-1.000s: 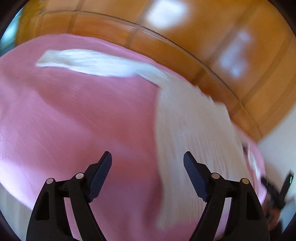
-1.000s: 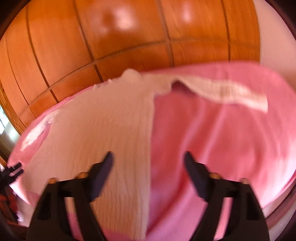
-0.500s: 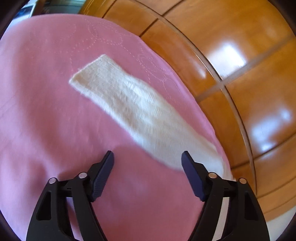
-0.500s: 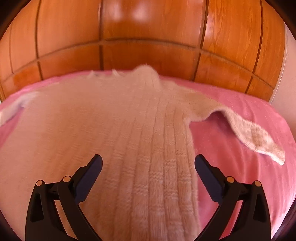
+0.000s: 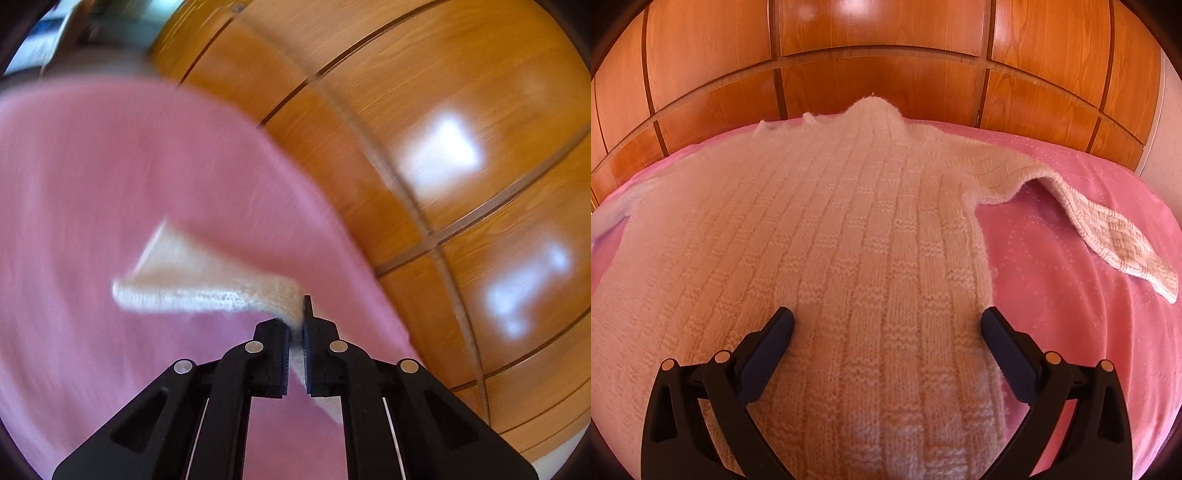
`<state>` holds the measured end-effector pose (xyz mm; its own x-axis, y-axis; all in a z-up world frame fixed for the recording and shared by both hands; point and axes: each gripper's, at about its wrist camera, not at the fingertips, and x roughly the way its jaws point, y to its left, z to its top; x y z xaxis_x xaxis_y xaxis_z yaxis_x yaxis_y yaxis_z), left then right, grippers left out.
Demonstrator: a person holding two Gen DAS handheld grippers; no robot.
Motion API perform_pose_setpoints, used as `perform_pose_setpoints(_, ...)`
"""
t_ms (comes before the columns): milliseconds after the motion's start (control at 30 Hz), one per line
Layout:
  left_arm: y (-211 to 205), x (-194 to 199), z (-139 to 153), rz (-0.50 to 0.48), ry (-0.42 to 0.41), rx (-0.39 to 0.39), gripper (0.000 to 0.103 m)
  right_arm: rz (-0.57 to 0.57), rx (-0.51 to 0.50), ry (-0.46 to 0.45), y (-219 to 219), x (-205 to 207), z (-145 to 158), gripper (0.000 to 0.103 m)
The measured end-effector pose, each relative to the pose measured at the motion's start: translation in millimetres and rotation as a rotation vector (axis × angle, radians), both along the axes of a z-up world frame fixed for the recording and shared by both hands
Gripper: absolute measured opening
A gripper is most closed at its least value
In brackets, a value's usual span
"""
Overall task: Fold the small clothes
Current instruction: 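Grasp the sleeve cuff with the left gripper and lay it across the body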
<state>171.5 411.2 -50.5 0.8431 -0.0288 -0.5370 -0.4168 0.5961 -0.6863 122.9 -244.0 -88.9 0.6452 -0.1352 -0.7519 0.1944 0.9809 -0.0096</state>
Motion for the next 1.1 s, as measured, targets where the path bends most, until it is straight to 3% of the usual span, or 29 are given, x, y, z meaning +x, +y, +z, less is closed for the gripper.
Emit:
perform_pose_setpoints(133, 11, 21, -2, -0.01, 0.115, 0.068, 0.005, 0.0, -0.002, 0.001, 1, 1, -1, 0.101)
perform_pose_setpoints(233, 14, 28, -41, -0.014, 0.229, 0.005, 0.005, 0.001, -0.003, 0.001, 0, 2, -1, 0.101)
perform_pose_setpoints(300, 13, 24, -58, 0.015, 0.225, -0.082, 0.005, 0.001, -0.002, 0.001, 0, 2, -1, 0.101)
perform_pose_setpoints(433, 2, 18, -42, 0.042, 0.171, -0.058, 0.005, 0.001, 0.0, 0.001, 0, 2, -1, 0.101)
perform_pose_setpoints(600, -34, 29, 17, 0.033, 0.078, 0.093, 0.005, -0.001, -0.004, -0.001, 0, 2, -1, 0.101)
perform_pose_setpoints(800, -114, 59, 76, -0.124, 0.0, 0.304, 0.005, 0.002, 0.002, -0.004, 0, 2, -1, 0.101)
perform_pose_setpoints(1100, -282, 96, 94, -0.425, -0.059, 0.541, 0.005, 0.002, 0.014, -0.011, -3, 0, -1, 0.101)
